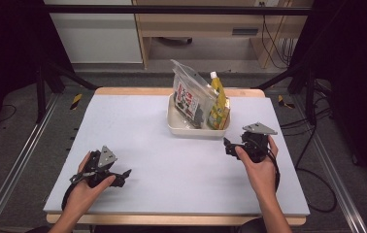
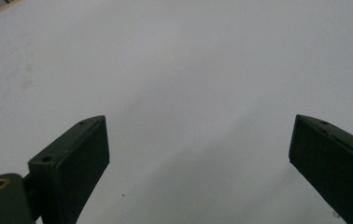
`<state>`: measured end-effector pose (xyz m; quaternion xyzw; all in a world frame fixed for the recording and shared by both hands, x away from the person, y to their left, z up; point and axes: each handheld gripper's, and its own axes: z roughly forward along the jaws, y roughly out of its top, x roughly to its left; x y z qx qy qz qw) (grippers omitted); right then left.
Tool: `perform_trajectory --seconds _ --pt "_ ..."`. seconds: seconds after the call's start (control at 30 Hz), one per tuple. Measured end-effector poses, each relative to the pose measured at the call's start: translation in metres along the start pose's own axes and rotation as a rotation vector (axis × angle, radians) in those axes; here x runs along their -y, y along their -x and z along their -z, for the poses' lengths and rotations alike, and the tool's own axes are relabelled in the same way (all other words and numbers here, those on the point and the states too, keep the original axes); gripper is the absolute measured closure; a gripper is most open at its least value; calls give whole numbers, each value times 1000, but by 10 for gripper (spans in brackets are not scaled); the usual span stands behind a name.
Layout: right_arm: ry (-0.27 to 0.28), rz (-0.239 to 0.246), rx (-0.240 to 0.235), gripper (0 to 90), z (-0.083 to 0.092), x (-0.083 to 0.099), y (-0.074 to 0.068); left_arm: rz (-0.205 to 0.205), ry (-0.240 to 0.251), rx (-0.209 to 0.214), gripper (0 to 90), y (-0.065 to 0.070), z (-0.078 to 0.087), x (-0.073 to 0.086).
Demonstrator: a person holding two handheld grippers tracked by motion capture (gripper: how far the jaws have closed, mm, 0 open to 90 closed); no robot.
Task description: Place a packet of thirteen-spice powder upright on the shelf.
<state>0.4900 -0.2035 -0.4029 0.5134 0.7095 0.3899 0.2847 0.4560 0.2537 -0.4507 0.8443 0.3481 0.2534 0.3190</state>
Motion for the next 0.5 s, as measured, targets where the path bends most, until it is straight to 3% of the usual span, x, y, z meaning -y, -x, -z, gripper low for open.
perform_trajectory --seconds 0.17,0.33,0.4,0.5 --pt "-47 39 17 101 -7 15 0 1 -4 -3 49 -3 0 1" --pt "-59 26 51 145 -13 29 4 33 15 -23 50 -8 2 2" --pt "-64 21 44 145 -14 36 6 60 35 -25 51 -10 3 2" --pt "-56 -1 -3 136 -15 42 11 79 52 -48 52 -14 5 3"
